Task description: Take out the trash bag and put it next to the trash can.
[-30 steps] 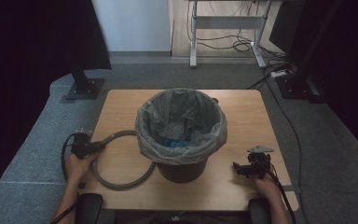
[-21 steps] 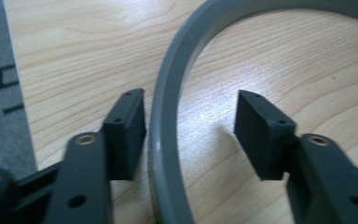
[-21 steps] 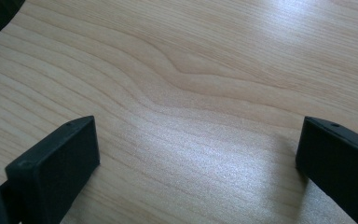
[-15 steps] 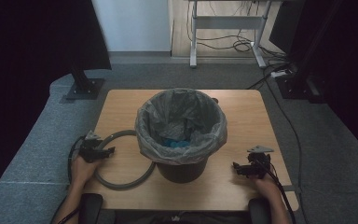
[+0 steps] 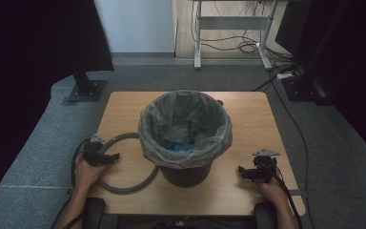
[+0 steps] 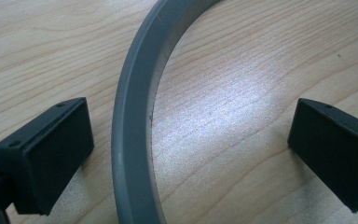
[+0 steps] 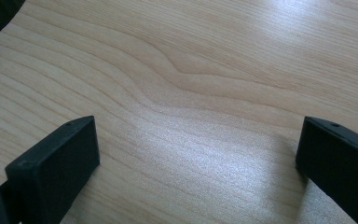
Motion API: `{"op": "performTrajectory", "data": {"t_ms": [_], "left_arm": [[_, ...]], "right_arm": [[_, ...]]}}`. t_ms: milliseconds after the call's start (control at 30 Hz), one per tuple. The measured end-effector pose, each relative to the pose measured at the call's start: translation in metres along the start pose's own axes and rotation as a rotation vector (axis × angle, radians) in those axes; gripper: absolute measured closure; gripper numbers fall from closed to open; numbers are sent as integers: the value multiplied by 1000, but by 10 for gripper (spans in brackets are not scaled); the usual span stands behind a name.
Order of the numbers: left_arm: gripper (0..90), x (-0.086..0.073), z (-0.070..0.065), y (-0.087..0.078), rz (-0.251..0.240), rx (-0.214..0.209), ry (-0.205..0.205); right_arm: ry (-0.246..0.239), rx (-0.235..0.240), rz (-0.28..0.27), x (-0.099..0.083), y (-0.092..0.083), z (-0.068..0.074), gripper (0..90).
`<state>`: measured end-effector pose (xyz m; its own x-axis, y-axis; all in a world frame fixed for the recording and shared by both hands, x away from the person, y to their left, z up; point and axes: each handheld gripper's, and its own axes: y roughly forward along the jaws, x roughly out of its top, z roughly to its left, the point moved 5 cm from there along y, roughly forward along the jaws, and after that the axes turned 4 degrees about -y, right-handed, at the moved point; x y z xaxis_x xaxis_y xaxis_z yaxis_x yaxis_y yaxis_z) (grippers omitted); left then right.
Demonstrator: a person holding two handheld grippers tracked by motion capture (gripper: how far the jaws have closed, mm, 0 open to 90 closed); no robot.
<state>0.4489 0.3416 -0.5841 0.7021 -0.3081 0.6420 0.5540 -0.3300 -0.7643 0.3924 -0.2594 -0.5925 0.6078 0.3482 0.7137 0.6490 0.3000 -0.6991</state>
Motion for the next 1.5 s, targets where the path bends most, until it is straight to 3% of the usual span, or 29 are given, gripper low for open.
{"op": "performTrajectory", "data": {"t_ms": [333, 600, 767, 1067, 1500], "left_arm": [[23, 2, -1, -1, 21, 2, -8], [59, 6, 2, -3, 30, 2, -52], [64, 6, 2, -4, 33, 11, -52], [65, 13, 2, -13, 0, -45, -81], [91, 23, -5, -29, -2, -94, -61]], "right_arm": [[0, 0, 0, 0, 0, 0, 0], [-2, 2, -1, 0, 0, 1, 0], [-2, 3, -1, 0, 0, 1, 0], [-23, 24, 11, -1, -2, 0, 0], [-40, 39, 41, 4, -11, -2, 0]]}}
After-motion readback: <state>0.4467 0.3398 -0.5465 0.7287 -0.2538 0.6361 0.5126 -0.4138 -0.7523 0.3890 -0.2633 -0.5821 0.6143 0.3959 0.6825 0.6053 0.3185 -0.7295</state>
